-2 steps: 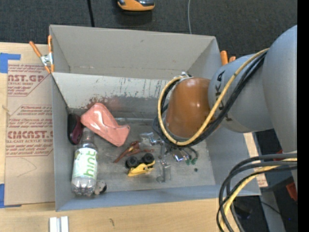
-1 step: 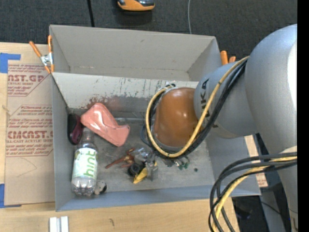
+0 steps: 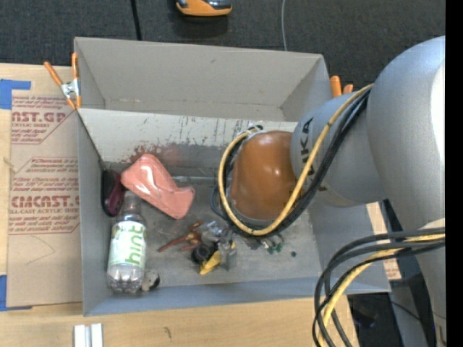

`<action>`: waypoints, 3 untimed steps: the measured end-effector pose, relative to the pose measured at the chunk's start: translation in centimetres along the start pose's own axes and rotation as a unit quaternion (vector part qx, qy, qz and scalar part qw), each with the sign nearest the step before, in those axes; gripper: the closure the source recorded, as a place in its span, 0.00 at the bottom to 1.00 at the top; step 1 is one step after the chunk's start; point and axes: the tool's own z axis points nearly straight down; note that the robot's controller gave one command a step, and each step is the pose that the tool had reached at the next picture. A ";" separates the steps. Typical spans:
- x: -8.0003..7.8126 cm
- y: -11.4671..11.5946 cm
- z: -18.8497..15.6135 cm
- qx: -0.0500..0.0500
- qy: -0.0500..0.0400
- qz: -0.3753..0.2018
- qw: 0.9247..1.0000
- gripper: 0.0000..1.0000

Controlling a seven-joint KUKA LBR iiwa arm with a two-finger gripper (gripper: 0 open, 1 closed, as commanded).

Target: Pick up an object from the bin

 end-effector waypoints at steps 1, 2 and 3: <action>0.5 -0.1 -4.8 -0.003 0.008 0.000 1.000 1.00; -0.2 -0.9 -5.8 0.000 -0.001 0.008 1.000 1.00; 0.6 -0.8 -3.6 -0.003 0.006 0.009 1.000 1.00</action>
Offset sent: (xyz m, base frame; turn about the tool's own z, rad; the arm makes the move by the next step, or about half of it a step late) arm 0.0103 -0.0146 -0.0019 0.0371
